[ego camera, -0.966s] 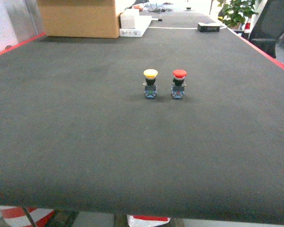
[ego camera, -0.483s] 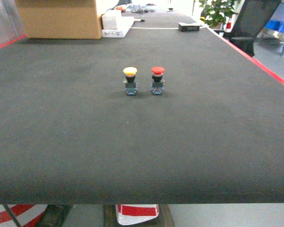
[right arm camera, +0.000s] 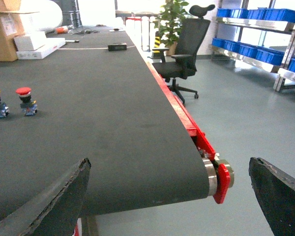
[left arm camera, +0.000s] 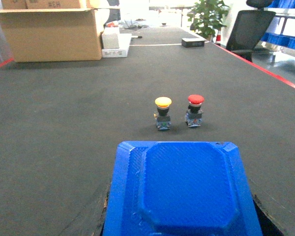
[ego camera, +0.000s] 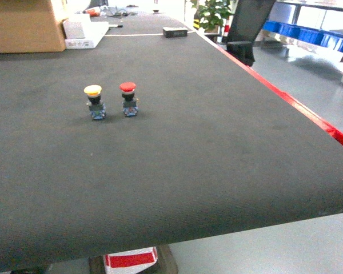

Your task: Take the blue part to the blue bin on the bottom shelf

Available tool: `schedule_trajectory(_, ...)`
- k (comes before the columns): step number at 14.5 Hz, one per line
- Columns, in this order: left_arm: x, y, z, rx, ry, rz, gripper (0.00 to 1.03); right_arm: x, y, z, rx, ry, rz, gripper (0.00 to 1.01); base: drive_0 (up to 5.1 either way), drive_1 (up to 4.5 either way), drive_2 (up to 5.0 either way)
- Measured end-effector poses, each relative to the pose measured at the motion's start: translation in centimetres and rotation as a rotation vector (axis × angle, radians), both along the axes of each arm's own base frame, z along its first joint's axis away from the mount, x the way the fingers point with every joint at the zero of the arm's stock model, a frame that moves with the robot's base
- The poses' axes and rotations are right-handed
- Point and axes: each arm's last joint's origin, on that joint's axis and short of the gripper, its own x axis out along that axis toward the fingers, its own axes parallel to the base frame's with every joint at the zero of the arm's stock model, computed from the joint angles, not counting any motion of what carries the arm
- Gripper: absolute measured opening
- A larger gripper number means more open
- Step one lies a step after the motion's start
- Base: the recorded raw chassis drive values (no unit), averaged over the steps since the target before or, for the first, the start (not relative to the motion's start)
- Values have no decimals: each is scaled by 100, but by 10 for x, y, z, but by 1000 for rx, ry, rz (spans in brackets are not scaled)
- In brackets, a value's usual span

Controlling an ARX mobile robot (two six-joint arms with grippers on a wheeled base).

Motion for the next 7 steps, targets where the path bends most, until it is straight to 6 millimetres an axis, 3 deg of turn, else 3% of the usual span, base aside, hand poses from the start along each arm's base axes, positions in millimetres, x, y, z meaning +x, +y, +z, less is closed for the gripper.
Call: schedule_trajectory(7, 0, 0, 0, 0, 0, 0, 45, 0, 0, 0, 0, 0, 0, 98, -160, -160, -160)
